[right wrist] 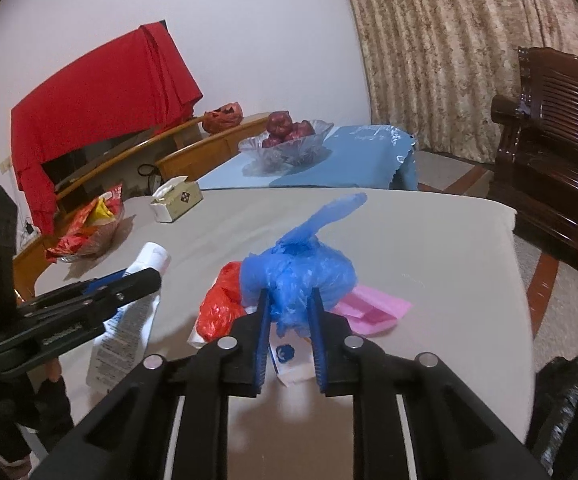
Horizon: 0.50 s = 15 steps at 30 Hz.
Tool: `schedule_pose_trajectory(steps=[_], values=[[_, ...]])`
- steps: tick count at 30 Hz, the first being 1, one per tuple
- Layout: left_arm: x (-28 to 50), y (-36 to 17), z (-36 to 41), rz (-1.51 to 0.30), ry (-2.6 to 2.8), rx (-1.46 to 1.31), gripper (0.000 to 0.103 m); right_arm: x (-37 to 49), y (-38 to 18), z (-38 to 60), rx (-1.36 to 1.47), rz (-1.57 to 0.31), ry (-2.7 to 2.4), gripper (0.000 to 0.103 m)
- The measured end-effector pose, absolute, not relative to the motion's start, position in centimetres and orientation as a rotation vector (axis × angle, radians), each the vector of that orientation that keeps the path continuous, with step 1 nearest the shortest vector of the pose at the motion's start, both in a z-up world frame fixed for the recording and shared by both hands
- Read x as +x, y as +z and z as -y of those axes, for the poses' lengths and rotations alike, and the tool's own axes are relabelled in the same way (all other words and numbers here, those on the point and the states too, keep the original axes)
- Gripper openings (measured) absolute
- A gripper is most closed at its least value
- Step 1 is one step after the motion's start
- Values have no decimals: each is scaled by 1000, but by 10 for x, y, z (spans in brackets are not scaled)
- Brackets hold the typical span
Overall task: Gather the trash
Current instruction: 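Grasp the blue plastic bag with the right tool while the left tool holds the tube, then carry the tube and blue bag over the bin and open both tools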
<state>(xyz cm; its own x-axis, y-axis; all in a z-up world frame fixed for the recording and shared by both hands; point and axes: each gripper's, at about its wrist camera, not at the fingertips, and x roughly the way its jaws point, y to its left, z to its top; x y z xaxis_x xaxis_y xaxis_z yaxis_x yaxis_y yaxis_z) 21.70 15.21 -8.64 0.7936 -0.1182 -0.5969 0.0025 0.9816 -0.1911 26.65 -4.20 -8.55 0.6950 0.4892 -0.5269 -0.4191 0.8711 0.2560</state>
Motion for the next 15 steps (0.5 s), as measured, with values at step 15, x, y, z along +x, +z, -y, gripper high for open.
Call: schedule_pose_trajectory(steps=[15], values=[[197,-83,-118,-664,-143,-186,32,221,-68,95,127,-605,431,16]])
